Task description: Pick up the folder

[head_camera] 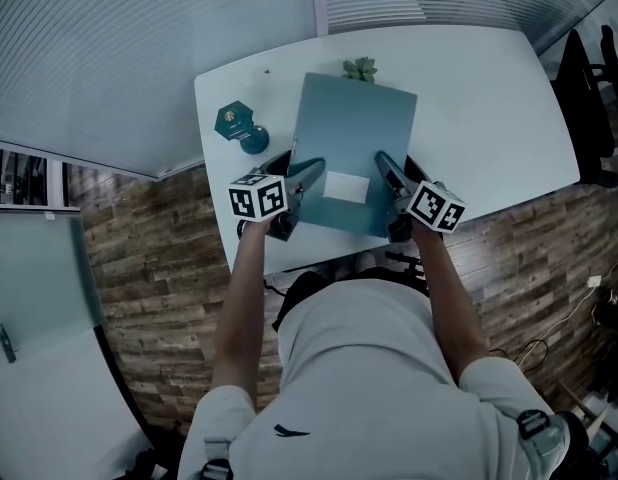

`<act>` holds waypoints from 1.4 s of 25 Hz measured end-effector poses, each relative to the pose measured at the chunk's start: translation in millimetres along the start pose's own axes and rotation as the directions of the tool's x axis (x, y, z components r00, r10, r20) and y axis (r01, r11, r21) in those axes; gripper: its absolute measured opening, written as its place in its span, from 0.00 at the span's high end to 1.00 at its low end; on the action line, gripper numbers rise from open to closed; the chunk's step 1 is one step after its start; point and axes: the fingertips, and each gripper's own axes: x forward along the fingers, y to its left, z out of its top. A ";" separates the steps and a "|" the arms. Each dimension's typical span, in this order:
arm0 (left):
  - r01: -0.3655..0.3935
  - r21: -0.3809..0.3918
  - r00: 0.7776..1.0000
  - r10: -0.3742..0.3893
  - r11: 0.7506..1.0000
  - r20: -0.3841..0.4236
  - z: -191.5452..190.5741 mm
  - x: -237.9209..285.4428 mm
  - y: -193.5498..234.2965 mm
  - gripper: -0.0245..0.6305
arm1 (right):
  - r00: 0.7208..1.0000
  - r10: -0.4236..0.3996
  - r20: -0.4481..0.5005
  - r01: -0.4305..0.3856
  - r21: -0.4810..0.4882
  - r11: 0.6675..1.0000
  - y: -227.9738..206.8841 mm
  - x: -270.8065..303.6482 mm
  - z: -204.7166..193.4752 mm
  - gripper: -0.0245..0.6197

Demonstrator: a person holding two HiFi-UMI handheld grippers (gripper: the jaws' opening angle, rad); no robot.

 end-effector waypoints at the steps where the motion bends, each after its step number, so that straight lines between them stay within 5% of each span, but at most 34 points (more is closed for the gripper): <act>1: 0.006 0.022 0.999 -0.007 1.000 0.045 4.3 -4.2 -3.2 0.38 | 0.999 0.029 0.027 -0.028 -0.026 0.999 5.9 -2.4 5.6 0.43; 7: 0.032 0.192 0.940 -0.095 0.981 0.327 22.5 -34.6 -23.5 0.38 | 0.951 0.251 0.181 -0.189 -0.302 0.934 54.2 -22.0 29.7 0.43; 16: -0.017 0.343 0.846 -0.169 0.939 0.506 14.5 -73.2 -45.1 0.38 | 0.899 0.353 0.258 -0.130 -0.611 0.781 93.1 -49.9 17.0 0.40; 24: -0.057 0.434 0.843 -0.190 0.899 0.504 -3.7 -94.4 -63.0 0.38 | 0.881 0.421 0.219 -0.141 -0.726 0.673 108.6 -75.3 1.7 0.38; 35: -0.071 0.531 0.872 -0.206 0.845 0.444 -30.7 -123.9 -83.2 0.41 | 0.881 0.464 0.088 -0.202 -0.819 0.537 120.7 -108.9 -21.8 0.36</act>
